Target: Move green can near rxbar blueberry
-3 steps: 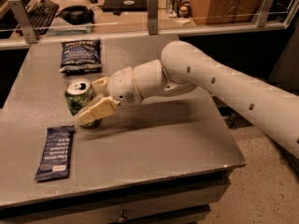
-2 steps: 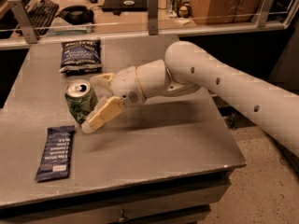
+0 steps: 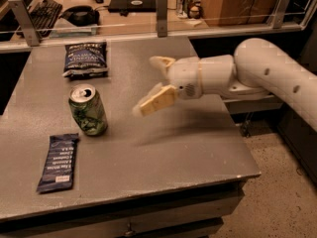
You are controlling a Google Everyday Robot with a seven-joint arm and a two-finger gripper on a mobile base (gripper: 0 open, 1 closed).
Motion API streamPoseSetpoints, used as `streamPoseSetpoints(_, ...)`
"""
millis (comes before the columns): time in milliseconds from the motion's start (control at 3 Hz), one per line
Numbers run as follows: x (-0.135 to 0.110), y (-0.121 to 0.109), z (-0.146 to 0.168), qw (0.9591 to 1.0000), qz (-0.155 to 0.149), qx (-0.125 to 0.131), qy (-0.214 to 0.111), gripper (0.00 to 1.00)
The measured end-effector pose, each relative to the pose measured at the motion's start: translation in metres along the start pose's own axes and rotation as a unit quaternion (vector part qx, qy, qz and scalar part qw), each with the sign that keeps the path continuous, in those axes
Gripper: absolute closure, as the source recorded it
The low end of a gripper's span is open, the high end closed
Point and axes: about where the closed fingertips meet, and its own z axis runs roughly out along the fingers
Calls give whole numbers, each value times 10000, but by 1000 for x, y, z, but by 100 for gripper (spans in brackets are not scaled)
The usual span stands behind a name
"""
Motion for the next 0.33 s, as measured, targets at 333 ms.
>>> streamPoseSetpoints(333, 1, -9, -26, 9997, -1, 248, -47, 0)
